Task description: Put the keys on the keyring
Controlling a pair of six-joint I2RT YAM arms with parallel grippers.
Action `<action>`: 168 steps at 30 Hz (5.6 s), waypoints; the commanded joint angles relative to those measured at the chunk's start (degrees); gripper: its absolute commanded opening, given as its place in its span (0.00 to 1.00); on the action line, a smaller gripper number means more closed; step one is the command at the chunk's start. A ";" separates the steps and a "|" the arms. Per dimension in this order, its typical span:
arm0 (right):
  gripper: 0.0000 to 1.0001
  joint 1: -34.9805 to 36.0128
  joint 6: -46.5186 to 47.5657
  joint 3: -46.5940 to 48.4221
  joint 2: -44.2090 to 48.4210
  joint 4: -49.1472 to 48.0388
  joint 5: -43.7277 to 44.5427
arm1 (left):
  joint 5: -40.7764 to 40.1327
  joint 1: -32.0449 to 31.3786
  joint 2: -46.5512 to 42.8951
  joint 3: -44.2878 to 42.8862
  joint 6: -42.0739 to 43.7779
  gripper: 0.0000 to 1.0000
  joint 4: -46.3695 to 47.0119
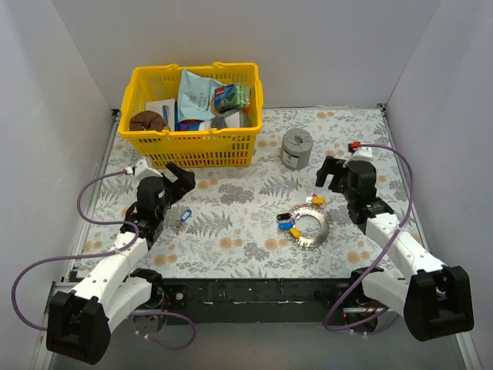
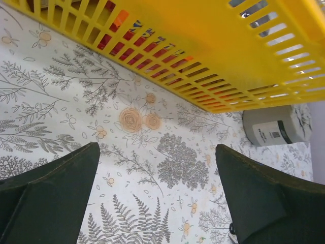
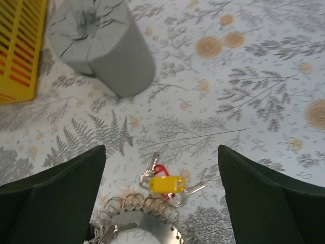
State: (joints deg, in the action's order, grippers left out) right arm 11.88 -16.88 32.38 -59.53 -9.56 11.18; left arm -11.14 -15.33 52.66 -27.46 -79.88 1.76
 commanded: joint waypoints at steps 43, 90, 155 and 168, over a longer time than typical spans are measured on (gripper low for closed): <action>0.92 31.10 -14.15 18.23 -27.05 15.43 -22.00 | 21.75 0.04 15.80 -8.40 0.95 0.98 0.26; 0.92 17.56 -8.78 6.38 -20.20 17.64 -24.02 | 6.66 -22.28 33.13 -19.04 -0.99 0.98 -4.22; 0.46 25.03 -5.44 12.97 -19.84 26.61 -11.44 | 22.39 -25.98 32.77 -15.16 4.73 0.97 10.02; 0.45 20.82 -10.62 7.79 -18.96 23.19 -21.72 | 23.44 -25.98 32.59 -14.73 4.55 0.98 10.46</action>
State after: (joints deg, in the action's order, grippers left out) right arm 35.05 -24.47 41.89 -78.59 15.88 -4.43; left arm 11.42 -41.06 86.39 -42.68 -75.46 11.25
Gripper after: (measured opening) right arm 0.520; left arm 0.974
